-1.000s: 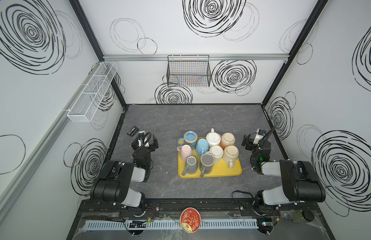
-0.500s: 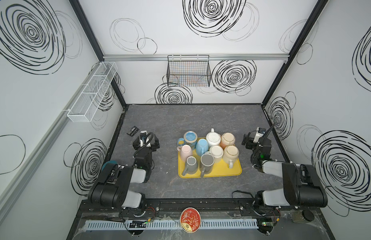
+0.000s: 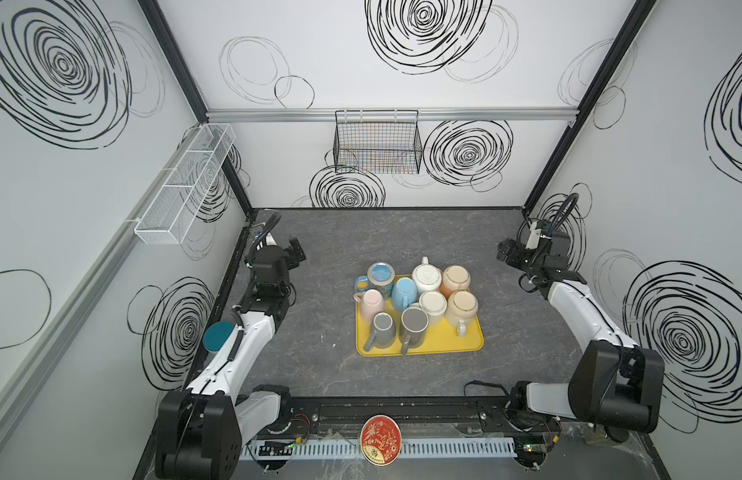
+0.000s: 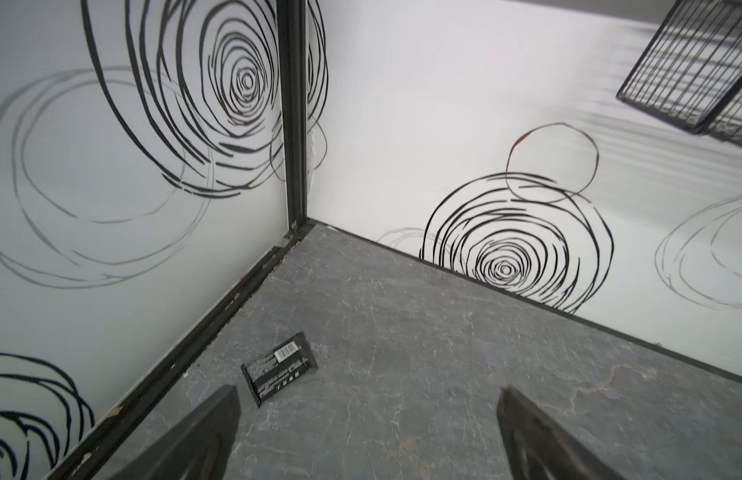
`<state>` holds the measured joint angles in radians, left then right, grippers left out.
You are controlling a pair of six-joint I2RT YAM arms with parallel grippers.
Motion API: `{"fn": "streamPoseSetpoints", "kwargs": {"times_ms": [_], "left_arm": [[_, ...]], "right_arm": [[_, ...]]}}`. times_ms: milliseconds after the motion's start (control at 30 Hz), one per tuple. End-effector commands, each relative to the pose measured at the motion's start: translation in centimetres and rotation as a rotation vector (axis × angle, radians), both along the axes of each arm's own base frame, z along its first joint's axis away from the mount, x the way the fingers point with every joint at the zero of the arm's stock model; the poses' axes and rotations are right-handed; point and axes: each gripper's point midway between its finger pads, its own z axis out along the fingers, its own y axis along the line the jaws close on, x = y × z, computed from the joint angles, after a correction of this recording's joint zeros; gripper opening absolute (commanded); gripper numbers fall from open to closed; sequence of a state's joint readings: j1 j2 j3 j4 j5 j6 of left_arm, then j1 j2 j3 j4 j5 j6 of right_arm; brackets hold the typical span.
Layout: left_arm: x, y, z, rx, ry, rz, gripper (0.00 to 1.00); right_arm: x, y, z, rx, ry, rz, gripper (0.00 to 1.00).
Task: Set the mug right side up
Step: 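Move both grippers toward the upside-down mugs on the yellow tray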
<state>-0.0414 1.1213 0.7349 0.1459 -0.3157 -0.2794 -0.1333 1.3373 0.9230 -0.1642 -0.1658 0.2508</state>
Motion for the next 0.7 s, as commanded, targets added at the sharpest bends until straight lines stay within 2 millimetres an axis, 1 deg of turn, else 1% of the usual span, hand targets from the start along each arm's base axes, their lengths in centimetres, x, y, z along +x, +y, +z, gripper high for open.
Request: {"fn": "streamPoseSetpoints", "kwargs": {"times_ms": [0, 33, 100, 133, 167, 267, 333, 433, 500, 600, 667], "left_arm": [[-3.5, -3.9, -6.6, -0.111, 0.347, -0.176, 1.00], [-4.3, -5.1, -7.4, -0.136, 0.398, -0.222, 0.97], [-5.9, -7.7, -9.2, -0.196, 0.492, -0.308, 0.91], [-6.9, -9.1, -10.2, -0.233, 0.539, -0.351, 0.87], [-7.9, -10.6, -11.2, -0.275, 0.576, -0.391, 0.84], [-10.2, -14.2, -13.4, -0.372, 0.630, -0.460, 0.73], [-11.2, -15.7, -14.2, -0.405, 0.615, -0.481, 0.71], [-12.3, -17.3, -15.4, -0.502, 0.577, -0.497, 0.68], [-12.9, -18.0, -16.4, -0.565, 0.576, -0.505, 0.66], [-13.4, -18.4, -17.5, -0.587, 0.591, -0.510, 0.60], [-13.7, -19.0, -18.1, -0.626, 0.604, -0.538, 0.57]], "right_arm": [[-4.1, 2.9, -4.4, 0.161, 0.253, 0.081, 0.72], [-4.9, 3.2, -5.1, 0.193, 0.300, 0.065, 0.65], [-6.6, 3.7, -6.7, 0.248, 0.399, 0.034, 0.56], [-7.5, 4.0, -7.6, 0.275, 0.445, 0.027, 0.53], [-8.4, 4.4, -8.4, 0.301, 0.485, 0.019, 0.52], [-11.0, 5.7, -10.6, 0.357, 0.592, 0.018, 0.54], [-12.3, 6.6, -11.8, 0.373, 0.645, 0.038, 0.55], [-13.7, 7.5, -13.3, 0.369, 0.715, 0.046, 0.56], [-14.1, 7.8, -13.9, 0.361, 0.739, 0.049, 0.57], [-14.3, 8.1, -14.8, 0.353, 0.766, 0.054, 0.56], [-14.6, 8.1, -15.4, 0.343, 0.790, 0.051, 0.55]]}}
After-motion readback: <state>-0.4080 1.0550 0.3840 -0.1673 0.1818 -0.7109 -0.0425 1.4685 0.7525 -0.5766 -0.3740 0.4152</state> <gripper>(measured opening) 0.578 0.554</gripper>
